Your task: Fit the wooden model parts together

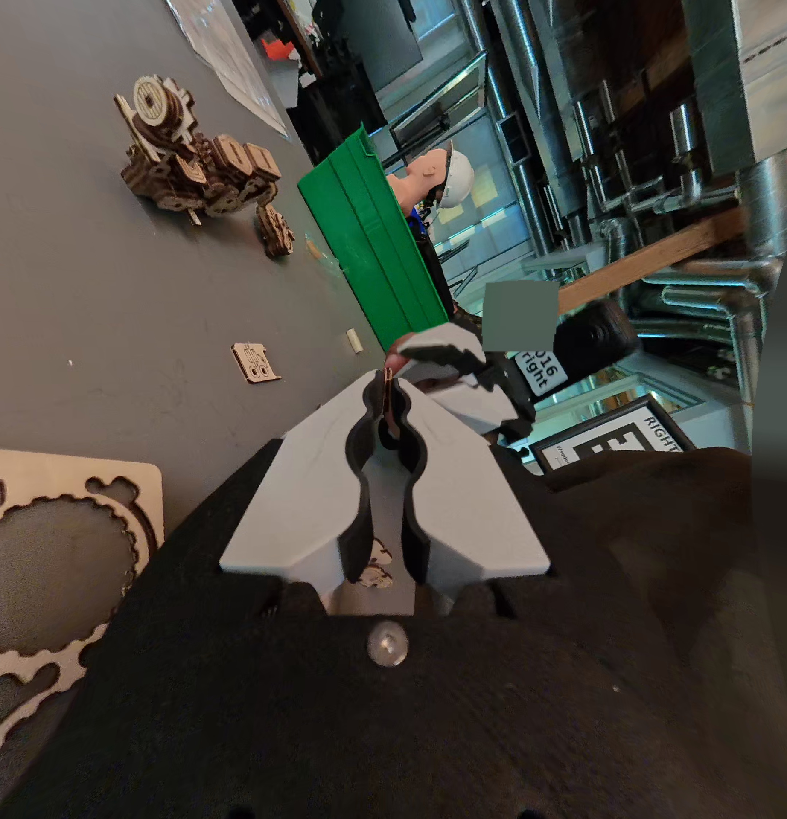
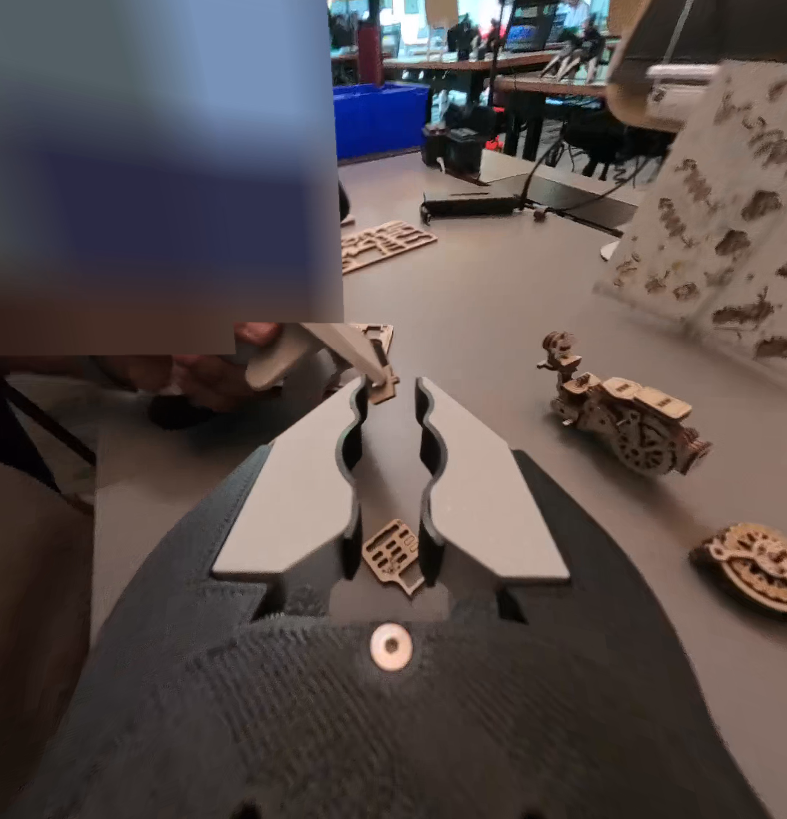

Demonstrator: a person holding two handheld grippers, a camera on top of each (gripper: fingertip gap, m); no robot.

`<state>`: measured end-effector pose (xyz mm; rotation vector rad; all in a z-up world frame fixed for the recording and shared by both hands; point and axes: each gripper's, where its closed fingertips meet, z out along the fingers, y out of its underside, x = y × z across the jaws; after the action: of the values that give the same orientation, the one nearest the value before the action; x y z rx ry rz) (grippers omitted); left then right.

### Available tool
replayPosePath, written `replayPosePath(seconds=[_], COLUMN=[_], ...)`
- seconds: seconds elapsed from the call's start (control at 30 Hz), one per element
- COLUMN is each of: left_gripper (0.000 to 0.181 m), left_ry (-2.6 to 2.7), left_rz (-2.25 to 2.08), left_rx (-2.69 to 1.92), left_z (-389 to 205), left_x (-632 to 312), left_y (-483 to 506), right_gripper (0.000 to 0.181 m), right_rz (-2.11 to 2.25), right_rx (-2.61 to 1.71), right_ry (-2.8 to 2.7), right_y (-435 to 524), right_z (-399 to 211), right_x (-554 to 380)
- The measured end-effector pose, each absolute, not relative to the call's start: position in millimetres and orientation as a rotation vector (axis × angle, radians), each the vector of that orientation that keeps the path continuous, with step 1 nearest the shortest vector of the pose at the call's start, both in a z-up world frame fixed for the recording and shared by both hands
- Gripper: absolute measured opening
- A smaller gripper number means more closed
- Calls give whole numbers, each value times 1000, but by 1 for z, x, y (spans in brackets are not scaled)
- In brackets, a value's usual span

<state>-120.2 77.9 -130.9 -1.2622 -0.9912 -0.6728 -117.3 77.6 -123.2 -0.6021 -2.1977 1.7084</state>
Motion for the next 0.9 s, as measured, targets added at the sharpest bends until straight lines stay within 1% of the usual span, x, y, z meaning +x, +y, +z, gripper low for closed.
replayPosePath(seconds=[0.1,0.27,0.5,0.73,0.9], left_gripper=[0,0,0,1,3], left_ry=[-995,-985,-975,-967,-972], left_rz=[-701,-718,-747,-725,-712], left_rx=[-1273,-1314,-1345,-1348,-1324], left_z=[-133,-136,-139,-138,-136], left_x=[-119,-114,-109,-110,-113], left_y=[78,81,83,83,82], right_gripper=[21,24,18,17,17], right_rz=[1558,1477,1340,1322,1355], right_rx=[-505,-370,-282,-263,-350], right_ry=[-2222,-2224,-2213,-2193,-2186], right_y=[74,68,70,70,75], right_z=[-134,-139,-149,-149,-147], right_x=[-115,-108,-110,-111,-117])
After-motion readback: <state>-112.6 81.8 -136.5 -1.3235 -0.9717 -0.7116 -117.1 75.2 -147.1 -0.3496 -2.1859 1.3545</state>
